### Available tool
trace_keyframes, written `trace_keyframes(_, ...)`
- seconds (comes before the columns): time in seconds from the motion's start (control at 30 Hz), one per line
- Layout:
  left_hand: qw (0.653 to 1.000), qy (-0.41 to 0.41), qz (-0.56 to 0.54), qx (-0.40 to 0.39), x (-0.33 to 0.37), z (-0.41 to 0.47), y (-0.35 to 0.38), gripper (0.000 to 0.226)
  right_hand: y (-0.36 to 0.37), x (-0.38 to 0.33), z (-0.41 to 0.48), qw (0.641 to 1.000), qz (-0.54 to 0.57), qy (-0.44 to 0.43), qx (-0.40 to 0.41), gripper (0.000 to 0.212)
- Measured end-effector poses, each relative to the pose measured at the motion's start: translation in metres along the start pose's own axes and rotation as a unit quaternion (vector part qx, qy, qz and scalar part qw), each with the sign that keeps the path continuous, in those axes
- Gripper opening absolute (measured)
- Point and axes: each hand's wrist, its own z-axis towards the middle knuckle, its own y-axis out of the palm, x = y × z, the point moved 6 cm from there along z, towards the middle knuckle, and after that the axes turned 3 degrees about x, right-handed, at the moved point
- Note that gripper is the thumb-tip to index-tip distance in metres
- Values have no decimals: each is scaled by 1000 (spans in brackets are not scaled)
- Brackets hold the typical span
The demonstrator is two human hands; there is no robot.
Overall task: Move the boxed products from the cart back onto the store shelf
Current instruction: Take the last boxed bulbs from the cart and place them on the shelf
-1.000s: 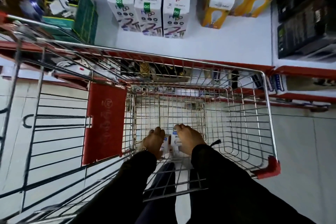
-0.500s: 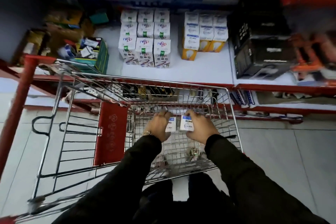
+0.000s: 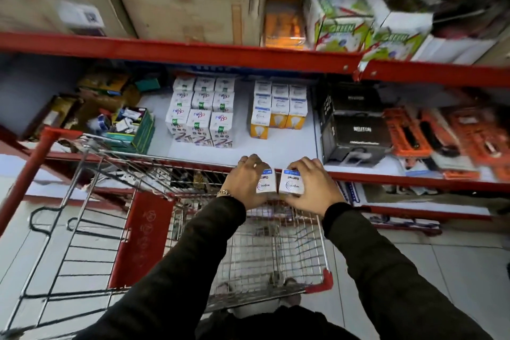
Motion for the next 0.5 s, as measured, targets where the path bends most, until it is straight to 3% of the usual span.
trace_keyframes(0.2, 999, -13, 45, 2, 3, 69, -4, 64, -30, 38, 44, 998, -40, 3, 44, 70)
trace_keyframes(0.5, 990, -62, 128, -14, -9, 162, 32, 56, -10, 77, 130, 996, -46, 54, -47, 70)
